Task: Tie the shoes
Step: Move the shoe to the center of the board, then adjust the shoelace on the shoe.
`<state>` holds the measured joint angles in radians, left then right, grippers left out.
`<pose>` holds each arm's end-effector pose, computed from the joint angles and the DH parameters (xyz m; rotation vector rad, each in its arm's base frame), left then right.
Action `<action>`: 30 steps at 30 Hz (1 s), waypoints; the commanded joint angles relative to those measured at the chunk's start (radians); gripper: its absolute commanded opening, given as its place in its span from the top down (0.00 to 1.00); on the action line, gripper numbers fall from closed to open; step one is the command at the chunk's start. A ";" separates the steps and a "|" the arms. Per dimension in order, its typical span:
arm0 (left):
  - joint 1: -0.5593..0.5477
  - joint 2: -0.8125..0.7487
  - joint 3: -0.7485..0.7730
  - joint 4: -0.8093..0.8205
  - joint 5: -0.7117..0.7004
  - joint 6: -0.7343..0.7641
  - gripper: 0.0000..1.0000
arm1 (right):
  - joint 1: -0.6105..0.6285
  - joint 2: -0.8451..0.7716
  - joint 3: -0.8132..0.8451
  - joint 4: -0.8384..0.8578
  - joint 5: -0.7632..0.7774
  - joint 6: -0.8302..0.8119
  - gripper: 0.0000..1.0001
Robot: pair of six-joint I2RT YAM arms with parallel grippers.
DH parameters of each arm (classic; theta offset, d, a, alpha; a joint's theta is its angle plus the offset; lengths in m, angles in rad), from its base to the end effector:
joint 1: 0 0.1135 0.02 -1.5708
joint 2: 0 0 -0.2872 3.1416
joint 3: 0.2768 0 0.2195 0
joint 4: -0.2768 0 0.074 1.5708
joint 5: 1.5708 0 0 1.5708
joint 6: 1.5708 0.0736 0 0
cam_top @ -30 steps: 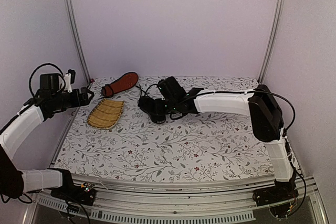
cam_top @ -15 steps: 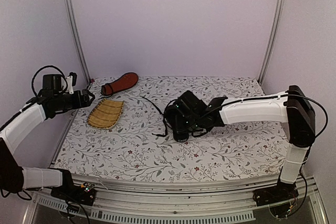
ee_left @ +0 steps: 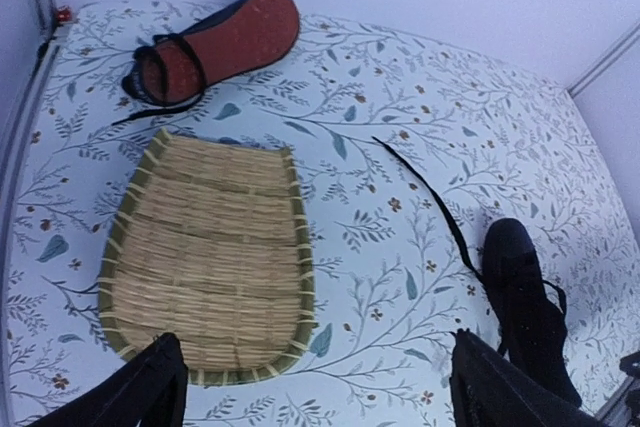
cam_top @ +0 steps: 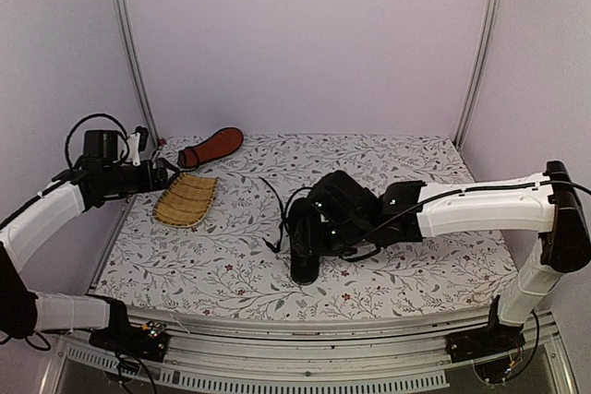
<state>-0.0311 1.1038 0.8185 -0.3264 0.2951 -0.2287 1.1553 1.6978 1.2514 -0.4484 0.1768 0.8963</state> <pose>0.2276 -0.0285 0.2851 -0.0474 2.1900 -0.4690 0.1589 0.3281 0.2471 -0.2523 2.5575 0.6540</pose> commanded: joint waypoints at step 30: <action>-0.681 0.244 -0.286 0.605 -0.075 -0.654 0.09 | -0.357 0.360 0.255 0.193 -0.286 -0.658 0.46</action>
<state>-0.7006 1.3445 0.5343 0.2581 0.2420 -0.8803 0.7860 2.0056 1.4311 -0.1810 -0.0837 0.3946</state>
